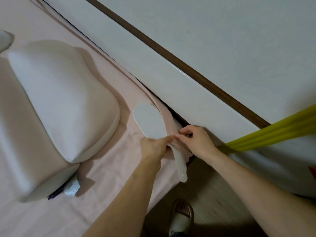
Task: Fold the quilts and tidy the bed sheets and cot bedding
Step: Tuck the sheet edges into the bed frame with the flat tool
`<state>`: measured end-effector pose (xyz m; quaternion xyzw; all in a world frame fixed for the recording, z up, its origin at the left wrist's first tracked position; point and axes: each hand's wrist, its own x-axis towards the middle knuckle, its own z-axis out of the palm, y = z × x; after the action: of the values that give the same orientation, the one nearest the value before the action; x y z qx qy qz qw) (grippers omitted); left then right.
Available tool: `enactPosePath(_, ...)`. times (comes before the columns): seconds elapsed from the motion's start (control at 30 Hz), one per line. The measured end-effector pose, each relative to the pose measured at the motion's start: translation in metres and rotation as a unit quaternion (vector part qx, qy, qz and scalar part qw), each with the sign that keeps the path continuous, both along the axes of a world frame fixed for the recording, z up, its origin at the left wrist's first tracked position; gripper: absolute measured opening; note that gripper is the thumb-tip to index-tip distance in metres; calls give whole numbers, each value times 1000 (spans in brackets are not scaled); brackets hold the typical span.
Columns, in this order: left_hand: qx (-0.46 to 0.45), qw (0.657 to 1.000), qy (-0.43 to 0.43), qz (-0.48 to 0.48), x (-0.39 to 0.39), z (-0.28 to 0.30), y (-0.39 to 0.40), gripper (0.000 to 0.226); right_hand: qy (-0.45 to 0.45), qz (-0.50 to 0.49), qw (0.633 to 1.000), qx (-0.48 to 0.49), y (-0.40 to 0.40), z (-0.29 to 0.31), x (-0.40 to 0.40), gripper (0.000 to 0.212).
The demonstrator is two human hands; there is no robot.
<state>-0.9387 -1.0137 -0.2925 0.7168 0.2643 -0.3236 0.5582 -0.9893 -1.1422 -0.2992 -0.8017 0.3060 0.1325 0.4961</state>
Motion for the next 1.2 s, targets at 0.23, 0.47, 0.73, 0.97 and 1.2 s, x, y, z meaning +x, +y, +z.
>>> enactPosePath(0.23, -42, 999, 14, -27, 5, 8, -1, 27, 36, 81, 993, -80, 7, 24, 31, 25)
enactPosePath(0.47, -102, 993, 52, 2, 21, 33, 1, 16, 96, -101, 972, 187, 18, 45, 11, 23)
enactPosePath(0.73, -63, 998, 0, 10, 47, 45, 2, 9, 129, -101, 942, 292, 19, 80, 27, 36)
enactPosePath(0.97, -82, 994, 42, 64, 66, 45, -10, 30, 57, -178, 942, 278, 10, 106, 38, 13)
enactPosePath(1.2, 163, 963, -170, -132, 62, 18, -23, 23, -22, 253, 891, -377, -7, 122, 36, 15)
